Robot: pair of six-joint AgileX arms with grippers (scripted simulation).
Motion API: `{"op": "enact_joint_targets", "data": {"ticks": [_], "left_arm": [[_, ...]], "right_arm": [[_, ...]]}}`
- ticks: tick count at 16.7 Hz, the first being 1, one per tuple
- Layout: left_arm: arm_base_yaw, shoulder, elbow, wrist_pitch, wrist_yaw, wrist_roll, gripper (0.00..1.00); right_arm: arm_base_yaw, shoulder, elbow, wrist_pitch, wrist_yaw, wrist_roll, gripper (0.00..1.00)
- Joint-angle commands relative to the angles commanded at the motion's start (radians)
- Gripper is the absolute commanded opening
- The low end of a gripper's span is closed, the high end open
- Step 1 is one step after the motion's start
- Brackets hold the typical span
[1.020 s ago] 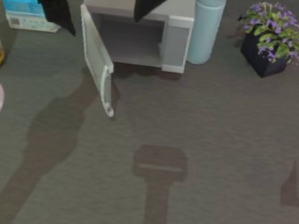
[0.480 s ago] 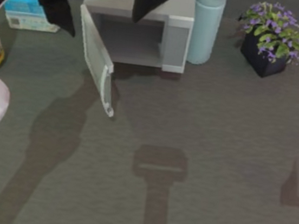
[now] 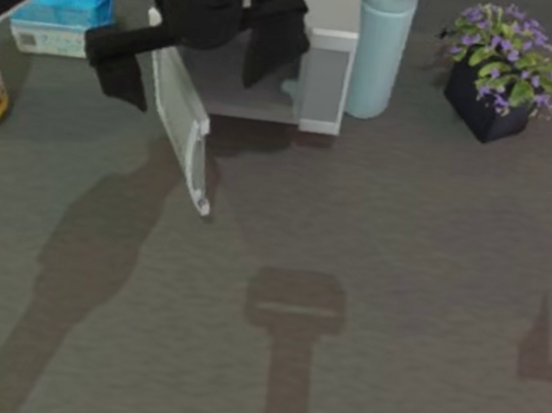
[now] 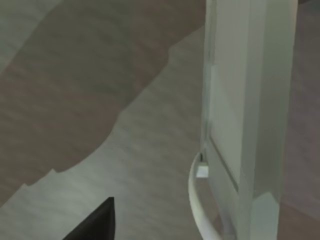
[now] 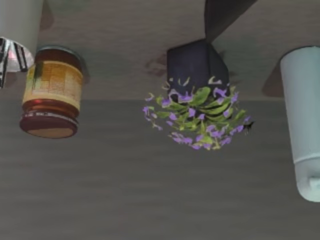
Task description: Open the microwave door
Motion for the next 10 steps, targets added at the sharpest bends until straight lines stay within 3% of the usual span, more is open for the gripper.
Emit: {"op": "enact_joint_targets", "data": {"ticks": [5,10], "left_arm": [[0.012,-0.038,-0.199,0.165,0.001,0.013,1.0],[0.013,-0.039,-0.207,0.173,0.001,0.013,1.0]], "right_arm": [[0.0,0.0,0.0,0.0,0.0,0.0,1.0],[0.0,0.0,0.0,0.0,0.0,0.0,1.0]]}}
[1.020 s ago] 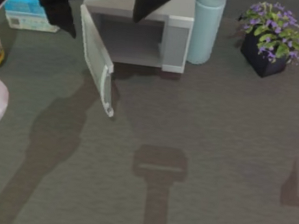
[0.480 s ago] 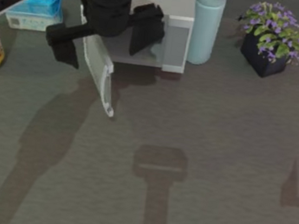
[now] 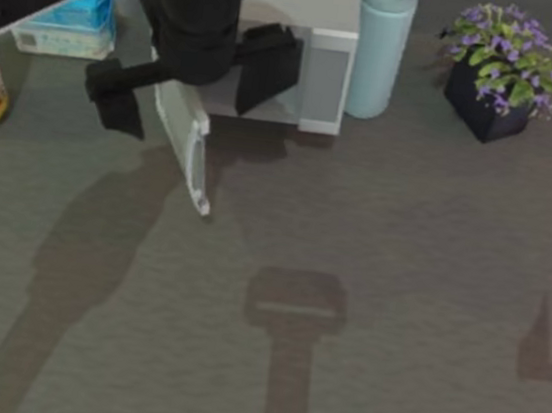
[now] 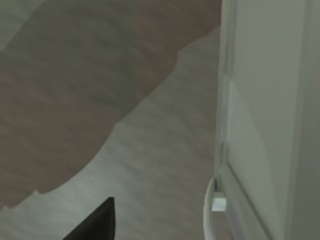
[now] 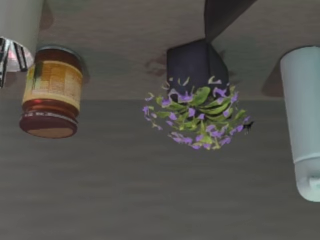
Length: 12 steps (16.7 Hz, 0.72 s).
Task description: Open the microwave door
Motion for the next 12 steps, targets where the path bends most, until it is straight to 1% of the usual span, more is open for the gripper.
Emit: {"op": "enact_joint_targets", "data": {"ticks": [12], "left_arm": [[0.0,0.0,0.0,0.0,0.0,0.0,0.1]], "right_arm": [[0.0,0.0,0.0,0.0,0.0,0.0,1.0]]}}
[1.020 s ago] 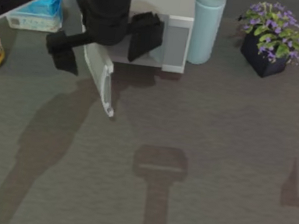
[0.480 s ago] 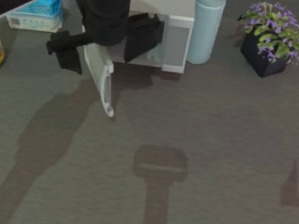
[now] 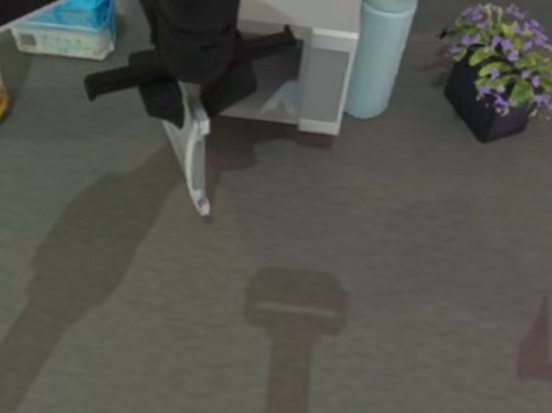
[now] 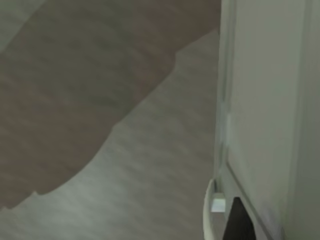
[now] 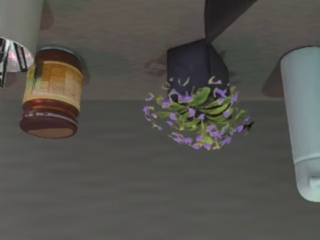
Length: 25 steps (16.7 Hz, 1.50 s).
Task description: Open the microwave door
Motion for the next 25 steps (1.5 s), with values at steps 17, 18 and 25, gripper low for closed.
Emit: {"op": "enact_joint_targets", "data": {"ticks": [17,18,25], "left_arm": [[0.034,0.081,0.193,-0.164,0.092,0.032,0.0],[0.041,0.098,0.233,-0.201,0.113,0.042,0.0],[0.058,0.143,0.326,-0.295,0.167,0.068,0.0]], "right_arm": [[0.0,0.0,0.0,0.0,0.0,0.0,1.0],[0.0,0.0,0.0,0.0,0.0,0.0,1.0],[0.0,0.0,0.0,0.0,0.0,0.0,1.0]]}}
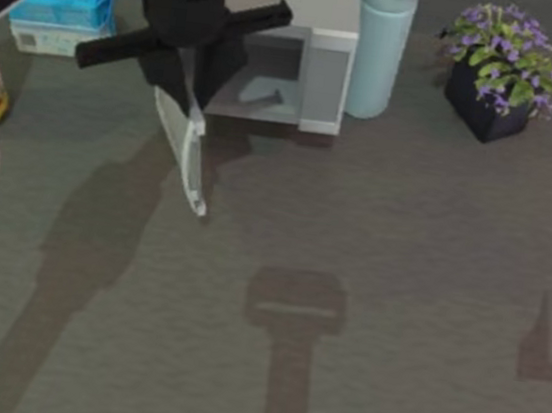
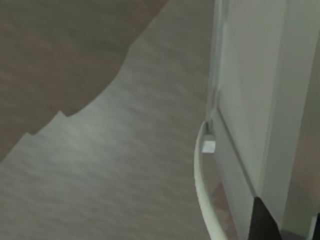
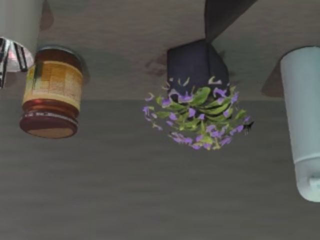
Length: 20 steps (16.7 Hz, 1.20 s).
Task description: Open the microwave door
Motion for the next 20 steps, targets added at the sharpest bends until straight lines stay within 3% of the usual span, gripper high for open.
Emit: {"op": "enact_joint_targets", "data": {"ticks": [9,20], "left_arm": [[0.001,-0.024,-0.121,0.097,0.0,0.0,0.0],[0.001,-0.024,-0.122,0.097,0.0,0.0,0.0]], "right_arm": [[0.0,0.0,0.0,0.0,0.0,0.0,1.0],[0.0,0.0,0.0,0.0,0.0,0.0,1.0]]}}
